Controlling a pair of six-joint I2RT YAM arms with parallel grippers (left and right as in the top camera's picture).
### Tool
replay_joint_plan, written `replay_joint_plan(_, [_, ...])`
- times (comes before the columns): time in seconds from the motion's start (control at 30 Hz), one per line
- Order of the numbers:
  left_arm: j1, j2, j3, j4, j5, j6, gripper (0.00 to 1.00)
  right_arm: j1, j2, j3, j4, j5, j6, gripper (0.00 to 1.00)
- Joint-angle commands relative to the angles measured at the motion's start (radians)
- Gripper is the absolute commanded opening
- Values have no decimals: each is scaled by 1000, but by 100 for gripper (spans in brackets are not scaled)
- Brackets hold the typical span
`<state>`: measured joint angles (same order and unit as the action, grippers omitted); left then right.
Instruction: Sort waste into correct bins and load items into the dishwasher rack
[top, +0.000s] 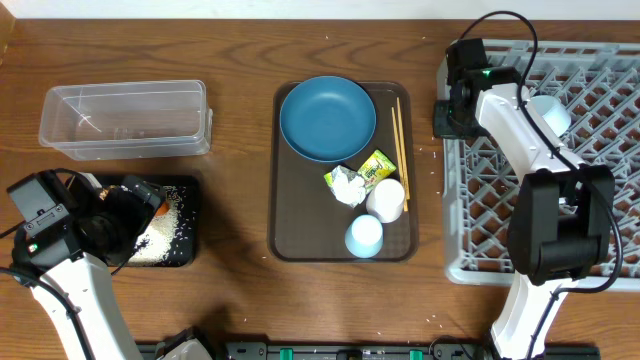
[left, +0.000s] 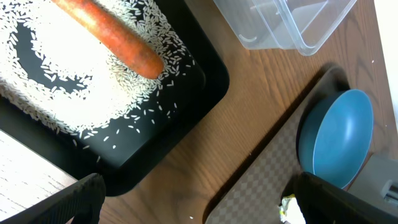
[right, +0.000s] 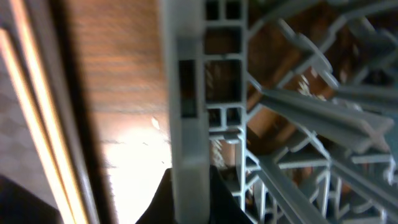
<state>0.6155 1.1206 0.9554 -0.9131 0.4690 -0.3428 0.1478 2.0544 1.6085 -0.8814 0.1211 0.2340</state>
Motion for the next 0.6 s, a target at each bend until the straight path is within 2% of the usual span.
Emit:
replay_joint_plan(0.0, [6,2,2,-2,9,9,98,-6,6,-2,24,24,39,1])
replay_joint_plan(0.3, [6,2,2,-2,9,9,98,-23,6,-2,100,6,-48,1])
replay_joint_plan(0.57, [6,2,2,-2,9,9,98,-23,6,-2,206,-108,-278,1])
